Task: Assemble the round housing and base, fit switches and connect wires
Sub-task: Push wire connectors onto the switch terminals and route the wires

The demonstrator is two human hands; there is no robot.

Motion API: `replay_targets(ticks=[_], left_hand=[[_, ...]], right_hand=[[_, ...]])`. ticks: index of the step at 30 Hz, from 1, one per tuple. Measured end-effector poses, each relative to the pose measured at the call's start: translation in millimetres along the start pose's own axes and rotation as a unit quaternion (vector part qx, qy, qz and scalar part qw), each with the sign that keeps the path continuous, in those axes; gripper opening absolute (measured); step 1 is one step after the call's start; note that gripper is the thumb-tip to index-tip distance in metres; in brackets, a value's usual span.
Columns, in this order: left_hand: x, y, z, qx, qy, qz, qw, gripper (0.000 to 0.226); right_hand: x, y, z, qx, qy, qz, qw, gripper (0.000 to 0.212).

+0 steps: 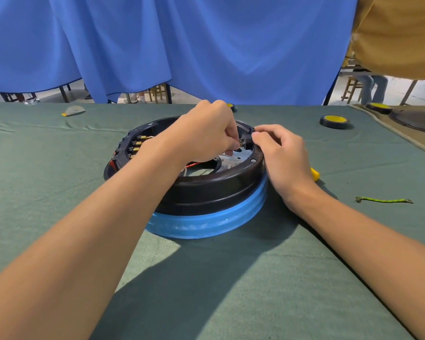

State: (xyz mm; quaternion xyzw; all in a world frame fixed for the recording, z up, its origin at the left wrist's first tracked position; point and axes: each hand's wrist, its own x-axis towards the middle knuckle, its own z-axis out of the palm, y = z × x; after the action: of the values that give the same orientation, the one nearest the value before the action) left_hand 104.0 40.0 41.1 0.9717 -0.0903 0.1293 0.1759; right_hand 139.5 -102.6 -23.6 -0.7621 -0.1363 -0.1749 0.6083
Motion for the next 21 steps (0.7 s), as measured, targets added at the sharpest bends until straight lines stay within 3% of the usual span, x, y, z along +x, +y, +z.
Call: replay_targets(ticks=[7,21], left_hand=[[0.5,5.5,2.6,0.065,0.017,0.015,0.998,0.011],[-3.2,0.4,-1.0,0.066,0.014,-0.001,0.998,0.013]], right_hand=[[-1.4,0.5,1.6,0.010,0.016,0.003,1.000,0.009],[-3.0,-2.8,0.8,0.012,0.012,0.006,1.000,0.009]])
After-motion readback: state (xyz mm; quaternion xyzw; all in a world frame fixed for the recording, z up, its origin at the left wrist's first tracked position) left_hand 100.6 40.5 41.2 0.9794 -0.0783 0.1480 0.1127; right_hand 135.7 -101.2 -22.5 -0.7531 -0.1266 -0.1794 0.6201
